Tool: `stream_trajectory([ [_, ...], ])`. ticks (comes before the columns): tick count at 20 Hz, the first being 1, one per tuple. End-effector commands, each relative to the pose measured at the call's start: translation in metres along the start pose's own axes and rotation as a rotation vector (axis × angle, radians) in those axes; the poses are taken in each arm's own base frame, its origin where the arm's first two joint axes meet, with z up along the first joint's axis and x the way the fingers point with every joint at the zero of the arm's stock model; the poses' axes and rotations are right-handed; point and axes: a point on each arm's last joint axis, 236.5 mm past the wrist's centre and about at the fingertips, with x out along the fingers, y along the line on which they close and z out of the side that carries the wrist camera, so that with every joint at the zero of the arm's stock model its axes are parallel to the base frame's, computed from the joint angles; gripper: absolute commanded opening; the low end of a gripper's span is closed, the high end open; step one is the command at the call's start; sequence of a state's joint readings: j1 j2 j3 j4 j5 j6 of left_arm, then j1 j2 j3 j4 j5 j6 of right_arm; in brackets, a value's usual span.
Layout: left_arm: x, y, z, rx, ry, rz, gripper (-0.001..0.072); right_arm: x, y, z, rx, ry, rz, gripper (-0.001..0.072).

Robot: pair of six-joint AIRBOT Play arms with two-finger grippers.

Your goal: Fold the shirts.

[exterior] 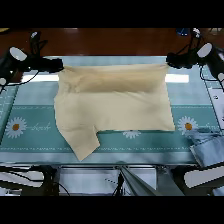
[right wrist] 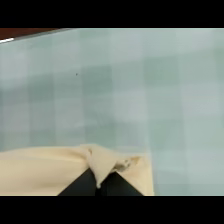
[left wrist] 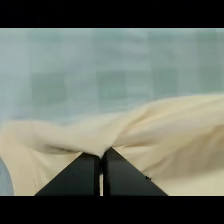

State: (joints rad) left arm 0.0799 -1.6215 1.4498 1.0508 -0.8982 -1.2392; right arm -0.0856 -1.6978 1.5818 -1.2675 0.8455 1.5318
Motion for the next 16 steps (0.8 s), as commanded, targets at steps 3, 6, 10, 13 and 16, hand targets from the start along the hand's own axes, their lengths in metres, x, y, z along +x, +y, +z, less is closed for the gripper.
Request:
stream_trajectory([
  [3, -0.022, -0.008, -0.073, -0.036, 0.313, -0.092, 0.0029, -0.024, 0.001, -0.063, 0.004, 0.282, 0.011, 0.0036],
  [6, -0.011, -0.009, -0.086, -0.084, 0.355, -0.092, 0.0029, -0.018, 0.001, -0.071, 0.005, 0.308, 0.011, 0.0036],
  [10, -0.001, -0.009, -0.105, -0.145, 0.426, -0.096, 0.0134, -0.011, -0.005, -0.079, 0.006, 0.337, -0.002, 0.0053],
  [13, -0.025, -0.006, -0.115, -0.142, 0.498, -0.105, 0.0402, -0.033, -0.019, -0.085, -0.119, 0.390, -0.035, 0.0309],
  [16, -0.075, 0.012, -0.124, -0.167, 0.556, -0.082, 0.0403, -0.094, -0.070, -0.102, -0.249, 0.544, -0.225, 0.0310],
])
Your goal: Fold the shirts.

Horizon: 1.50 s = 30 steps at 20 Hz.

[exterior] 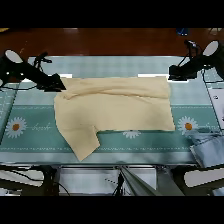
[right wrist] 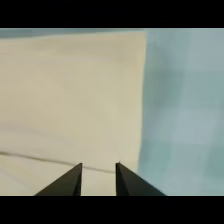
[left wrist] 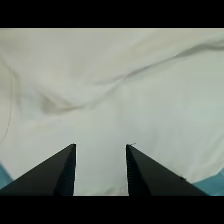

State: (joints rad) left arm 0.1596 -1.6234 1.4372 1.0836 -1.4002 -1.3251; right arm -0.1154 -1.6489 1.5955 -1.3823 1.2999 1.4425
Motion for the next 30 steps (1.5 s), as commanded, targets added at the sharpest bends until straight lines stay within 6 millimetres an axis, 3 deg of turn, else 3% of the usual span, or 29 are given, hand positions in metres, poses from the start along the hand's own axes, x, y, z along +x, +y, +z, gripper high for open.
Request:
stream_trajectory([
  [1, -0.044, 0.015, -0.040, -0.044, 0.084, 0.013, 0.0403, -0.051, -0.057, -0.055, -0.060, 0.193, -0.204, 0.0311],
  [4, -0.069, 0.029, -0.076, -0.115, 0.070, 0.007, 0.0414, -0.083, -0.080, -0.091, 0.042, 0.257, -0.195, 0.0356],
  [5, -0.066, 0.034, -0.097, -0.160, 0.084, -0.002, 0.0529, -0.084, -0.085, -0.102, 0.070, 0.266, -0.177, 0.0401],
  [6, -0.059, 0.038, -0.120, -0.205, 0.107, -0.015, 0.0621, -0.079, -0.082, -0.109, 0.083, 0.254, -0.117, 0.0476],
  [9, -0.025, 0.043, -0.190, -0.339, 0.185, -0.072, 0.0621, -0.058, -0.049, -0.117, 0.137, 0.164, 0.139, 0.0488],
  [12, 0.004, 0.028, -0.219, -0.397, 0.197, -0.171, 0.0619, -0.044, -0.038, -0.128, 0.165, 0.143, 0.227, 0.0487],
  [19, 0.052, 0.011, -0.222, -0.400, 0.169, -0.179, 0.0618, -0.040, -0.034, -0.117, 0.184, 0.091, 0.255, 0.0487],
  [26, 0.079, 0.020, -0.175, -0.410, -0.016, -0.049, 0.0592, -0.043, -0.024, -0.114, 0.193, 0.084, 0.300, 0.0486],
  [28, 0.084, 0.013, -0.170, -0.393, -0.034, -0.037, 0.0335, -0.044, -0.019, -0.111, 0.199, 0.074, 0.323, 0.0486],
  [29, 0.087, 0.008, -0.171, -0.361, -0.025, -0.037, 0.0291, -0.045, -0.017, -0.109, 0.202, 0.068, 0.334, 0.0486],
  [30, 0.089, 0.004, -0.174, -0.321, -0.012, -0.038, 0.0140, -0.045, -0.016, -0.109, 0.207, 0.066, 0.337, 0.0487],
])
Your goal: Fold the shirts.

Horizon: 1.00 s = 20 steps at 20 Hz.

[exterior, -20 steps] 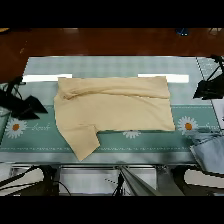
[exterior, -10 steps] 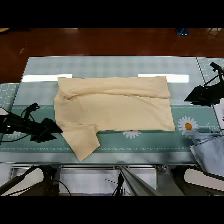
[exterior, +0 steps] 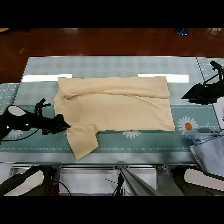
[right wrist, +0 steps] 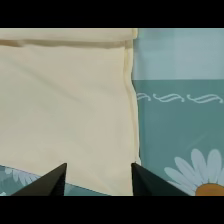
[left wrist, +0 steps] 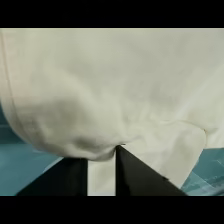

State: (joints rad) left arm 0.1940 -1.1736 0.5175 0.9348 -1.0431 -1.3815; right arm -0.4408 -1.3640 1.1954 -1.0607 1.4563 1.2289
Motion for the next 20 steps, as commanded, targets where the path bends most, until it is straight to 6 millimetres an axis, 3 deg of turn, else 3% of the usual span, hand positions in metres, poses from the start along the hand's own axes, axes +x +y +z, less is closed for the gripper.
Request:
stream_trajectory([
  [1, 0.008, -0.009, 0.000, 0.081, -0.012, 0.015, 0.0031, 0.000, 0.007, 0.002, 0.008, -0.011, 0.029, 0.0487],
  [4, 0.007, -0.010, -0.010, 0.099, 0.032, 0.006, 0.0030, -0.002, -0.027, -0.011, -0.003, 0.044, -0.107, 0.0486],
  [6, 0.006, -0.010, -0.015, 0.113, 0.051, 0.000, 0.0030, 0.001, -0.036, -0.023, 0.047, 0.069, -0.088, 0.0486],
  [11, 0.006, -0.010, -0.017, 0.139, 0.061, -0.003, 0.0030, 0.038, -0.037, -0.079, 0.153, 0.210, 0.021, 0.0487],
  [17, 0.006, -0.011, -0.019, 0.162, 0.069, -0.006, 0.0030, 0.073, -0.040, -0.109, 0.224, 0.245, 0.050, 0.0486],
  [20, 0.006, -0.011, -0.019, 0.162, 0.069, -0.006, 0.0030, 0.085, -0.034, -0.110, 0.255, 0.217, 0.090, 0.0481],
])
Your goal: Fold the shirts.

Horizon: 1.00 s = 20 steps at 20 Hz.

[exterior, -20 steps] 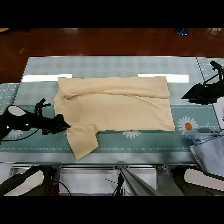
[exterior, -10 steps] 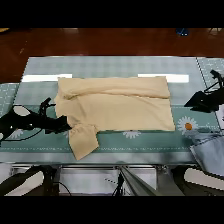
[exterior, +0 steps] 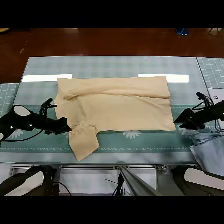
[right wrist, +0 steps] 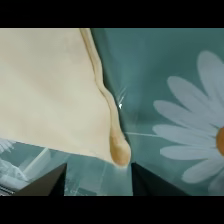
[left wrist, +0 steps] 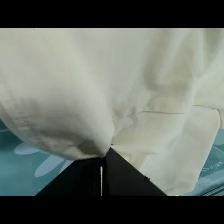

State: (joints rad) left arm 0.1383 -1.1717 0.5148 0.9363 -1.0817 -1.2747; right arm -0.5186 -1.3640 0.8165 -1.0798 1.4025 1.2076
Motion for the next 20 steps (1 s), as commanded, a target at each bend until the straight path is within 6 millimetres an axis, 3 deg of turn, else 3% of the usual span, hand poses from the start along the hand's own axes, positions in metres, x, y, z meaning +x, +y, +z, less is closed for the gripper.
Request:
stream_trajectory([
  [1, 0.000, -0.001, 0.000, 0.007, 0.002, -0.004, 0.0030, 0.018, 0.002, -0.002, 0.034, -0.021, 0.037, 0.0474],
  [3, 0.000, -0.003, 0.000, 0.003, -0.001, -0.011, 0.0030, 0.031, 0.001, -0.004, 0.028, -0.017, 0.012, 0.0471],
  [6, -0.001, -0.006, 0.003, 0.002, -0.010, -0.021, 0.0030, 0.050, 0.004, 0.001, 0.005, -0.042, -0.040, 0.0329],
  [8, -0.004, -0.007, 0.006, 0.046, -0.017, -0.022, 0.0030, 0.053, 0.010, 0.006, -0.017, -0.059, -0.044, 0.0126],
  [9, -0.008, -0.009, 0.010, 0.060, -0.025, -0.026, 0.0030, 0.050, 0.013, 0.007, -0.022, -0.055, -0.039, 0.0077],
  [12, -0.047, -0.023, 0.042, 0.093, -0.101, -0.050, 0.0030, 0.016, 0.036, 0.022, -0.128, -0.110, -0.025, 0.0037],
  [14, -0.095, -0.046, 0.078, 0.149, -0.231, -0.070, 0.0030, -0.029, 0.069, 0.055, -0.196, -0.286, -0.002, 0.0035],
  [17, -0.160, -0.088, 0.129, 0.228, -0.431, -0.115, 0.0030, -0.100, 0.135, 0.105, -0.252, -0.594, 0.114, 0.0034],
  [20, -0.181, -0.115, 0.166, 0.241, -0.539, -0.173, 0.0030, -0.117, 0.174, 0.138, -0.320, -0.724, 0.108, 0.0034],
])
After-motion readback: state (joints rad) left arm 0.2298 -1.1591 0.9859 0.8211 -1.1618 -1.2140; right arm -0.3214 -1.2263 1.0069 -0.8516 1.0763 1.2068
